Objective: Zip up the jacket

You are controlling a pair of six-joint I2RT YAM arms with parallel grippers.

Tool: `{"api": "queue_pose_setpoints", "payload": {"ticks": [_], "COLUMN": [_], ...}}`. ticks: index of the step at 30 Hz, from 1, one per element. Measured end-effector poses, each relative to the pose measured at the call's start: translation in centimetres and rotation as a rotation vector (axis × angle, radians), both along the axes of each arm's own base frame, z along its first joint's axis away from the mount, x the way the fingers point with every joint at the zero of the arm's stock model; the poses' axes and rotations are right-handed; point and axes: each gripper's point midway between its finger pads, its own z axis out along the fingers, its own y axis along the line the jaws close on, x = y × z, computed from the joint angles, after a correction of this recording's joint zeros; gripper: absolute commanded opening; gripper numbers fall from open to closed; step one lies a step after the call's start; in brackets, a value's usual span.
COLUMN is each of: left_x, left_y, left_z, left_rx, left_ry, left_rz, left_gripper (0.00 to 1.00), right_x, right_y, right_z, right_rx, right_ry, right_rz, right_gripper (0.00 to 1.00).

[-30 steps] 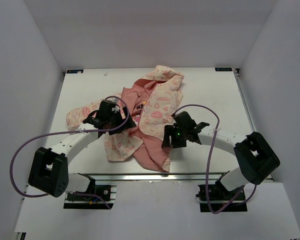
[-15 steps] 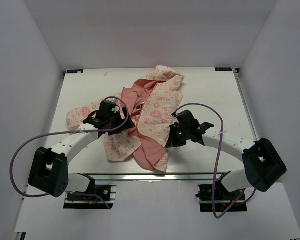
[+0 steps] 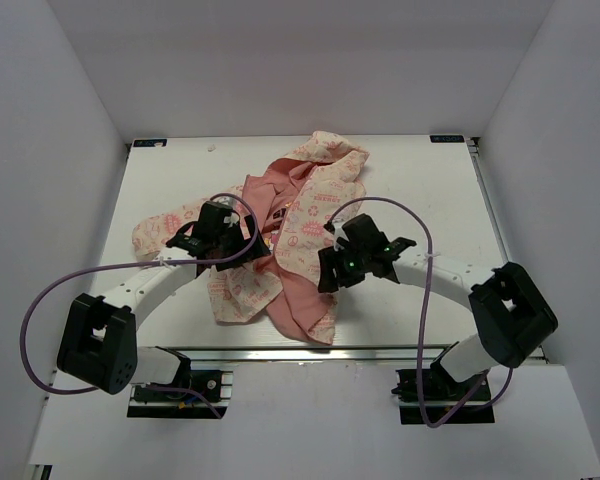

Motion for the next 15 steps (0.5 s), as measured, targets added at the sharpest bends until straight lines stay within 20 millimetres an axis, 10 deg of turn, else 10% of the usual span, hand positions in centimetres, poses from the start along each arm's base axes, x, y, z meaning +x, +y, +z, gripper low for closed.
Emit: {"api": "queue_pose_setpoints", "payload": {"ticks": [10,15], "left_x": [-0.3,-0.2], "left_y": [0.3,0.4], "left_z": [-0.6,-0.7], "left_rx": [0.013,0.022], "left_ry": [0.010,0.009], "left_rz": [-0.002,0.005], "left_gripper": [0.98,0.98], "right_x": [-0.5,-3.9], "right_y": [1.5,2.8], "right_z": [-2.6,-2.7], "right_rx": [0.029,0.101], "right_ry": [-0.015,0.010], "right_rz": [0.179,0.255], "right_gripper": [0.59,0.39]}}
